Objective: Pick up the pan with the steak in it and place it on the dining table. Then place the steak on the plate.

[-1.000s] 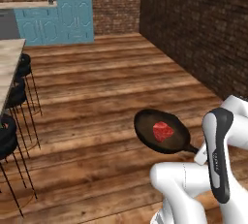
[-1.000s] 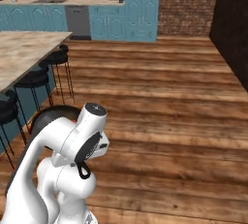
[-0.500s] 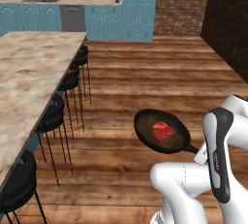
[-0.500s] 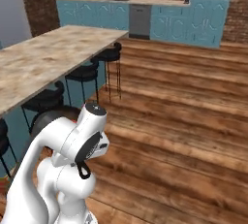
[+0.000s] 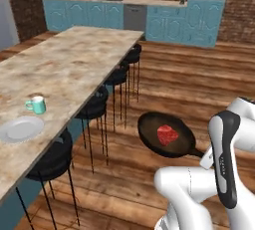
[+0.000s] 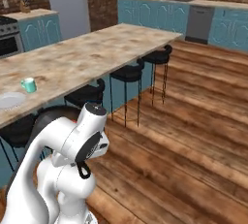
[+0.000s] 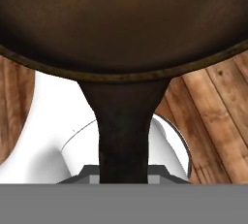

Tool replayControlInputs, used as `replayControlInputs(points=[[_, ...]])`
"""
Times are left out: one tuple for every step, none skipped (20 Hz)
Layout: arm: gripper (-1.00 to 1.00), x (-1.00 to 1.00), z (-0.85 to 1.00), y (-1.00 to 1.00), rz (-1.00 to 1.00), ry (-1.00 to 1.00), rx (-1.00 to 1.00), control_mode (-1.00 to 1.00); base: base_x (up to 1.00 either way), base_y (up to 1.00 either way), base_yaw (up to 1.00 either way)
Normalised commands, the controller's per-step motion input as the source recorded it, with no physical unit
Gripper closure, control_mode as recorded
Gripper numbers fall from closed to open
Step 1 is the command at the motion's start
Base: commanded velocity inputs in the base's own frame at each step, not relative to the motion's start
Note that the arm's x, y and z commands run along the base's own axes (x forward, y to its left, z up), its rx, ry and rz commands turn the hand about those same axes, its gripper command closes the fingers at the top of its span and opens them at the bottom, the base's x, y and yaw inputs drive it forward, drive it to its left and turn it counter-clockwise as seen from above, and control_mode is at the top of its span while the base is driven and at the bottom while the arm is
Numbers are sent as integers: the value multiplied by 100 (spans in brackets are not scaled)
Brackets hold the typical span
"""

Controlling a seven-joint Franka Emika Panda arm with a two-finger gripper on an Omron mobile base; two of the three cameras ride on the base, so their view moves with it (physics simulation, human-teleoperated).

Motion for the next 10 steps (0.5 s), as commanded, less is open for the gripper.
replayControlInputs(points=[[100, 0, 0, 0, 0, 0, 0, 100, -15, 9, 46], [100, 0, 0, 0, 0, 0, 0, 100, -15, 10, 46], [100, 0, 0, 0, 0, 0, 0, 100, -15, 10, 45], [100, 0, 0, 0, 0, 0, 0, 100, -15, 11, 45], [100, 0, 0, 0, 0, 0, 0, 100, -16, 12, 45], [100, 0, 0, 0, 0, 0, 0, 100, -16, 12, 45], [100, 0, 0, 0, 0, 0, 0, 100, -16, 12, 45], [100, 0, 0, 0, 0, 0, 0, 100, -16, 12, 45], [100, 0, 0, 0, 0, 0, 0, 100, -15, 12, 45], [100, 0, 0, 0, 0, 0, 0, 100, -15, 11, 45]])
